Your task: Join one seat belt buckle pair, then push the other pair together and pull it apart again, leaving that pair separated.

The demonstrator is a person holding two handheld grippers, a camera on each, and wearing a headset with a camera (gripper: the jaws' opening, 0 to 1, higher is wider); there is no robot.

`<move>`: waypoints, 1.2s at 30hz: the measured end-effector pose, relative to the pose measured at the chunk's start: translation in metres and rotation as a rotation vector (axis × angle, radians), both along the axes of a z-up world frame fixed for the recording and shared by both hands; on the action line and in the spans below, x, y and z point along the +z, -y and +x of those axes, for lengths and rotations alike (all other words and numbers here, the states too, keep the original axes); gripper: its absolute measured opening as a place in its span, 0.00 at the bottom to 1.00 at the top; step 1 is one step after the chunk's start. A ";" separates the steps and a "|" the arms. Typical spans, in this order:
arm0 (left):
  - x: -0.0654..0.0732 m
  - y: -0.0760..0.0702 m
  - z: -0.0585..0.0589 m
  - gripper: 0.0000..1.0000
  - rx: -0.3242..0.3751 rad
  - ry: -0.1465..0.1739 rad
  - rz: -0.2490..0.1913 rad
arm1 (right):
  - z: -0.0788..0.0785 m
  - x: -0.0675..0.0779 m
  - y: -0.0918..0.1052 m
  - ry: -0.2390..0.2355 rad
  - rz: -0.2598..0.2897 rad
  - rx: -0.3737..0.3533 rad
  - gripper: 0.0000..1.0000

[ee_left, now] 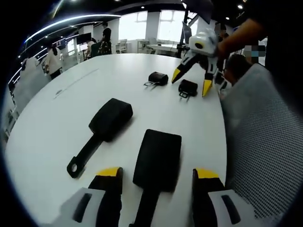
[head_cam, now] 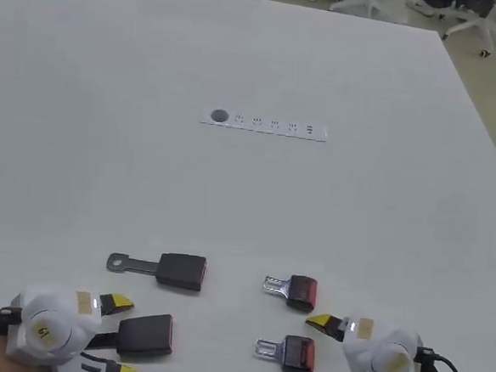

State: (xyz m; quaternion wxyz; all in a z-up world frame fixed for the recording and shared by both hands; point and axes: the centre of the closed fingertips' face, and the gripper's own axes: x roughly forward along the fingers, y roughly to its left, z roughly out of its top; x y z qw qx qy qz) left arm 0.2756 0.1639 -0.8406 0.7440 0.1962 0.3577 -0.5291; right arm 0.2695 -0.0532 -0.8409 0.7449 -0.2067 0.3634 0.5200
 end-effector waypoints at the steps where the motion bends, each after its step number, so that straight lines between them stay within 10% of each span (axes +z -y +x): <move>1: 0.000 0.001 0.001 0.60 -0.006 0.002 -0.001 | -0.001 -0.001 0.000 -0.003 -0.004 0.008 0.62; 12: -0.003 0.000 0.002 0.35 -0.156 0.036 0.078 | 0.002 -0.003 0.002 0.018 -0.052 0.103 0.42; 36: -0.004 0.001 0.001 0.34 -0.291 0.038 0.131 | 0.002 -0.003 -0.014 0.039 -0.026 0.165 0.36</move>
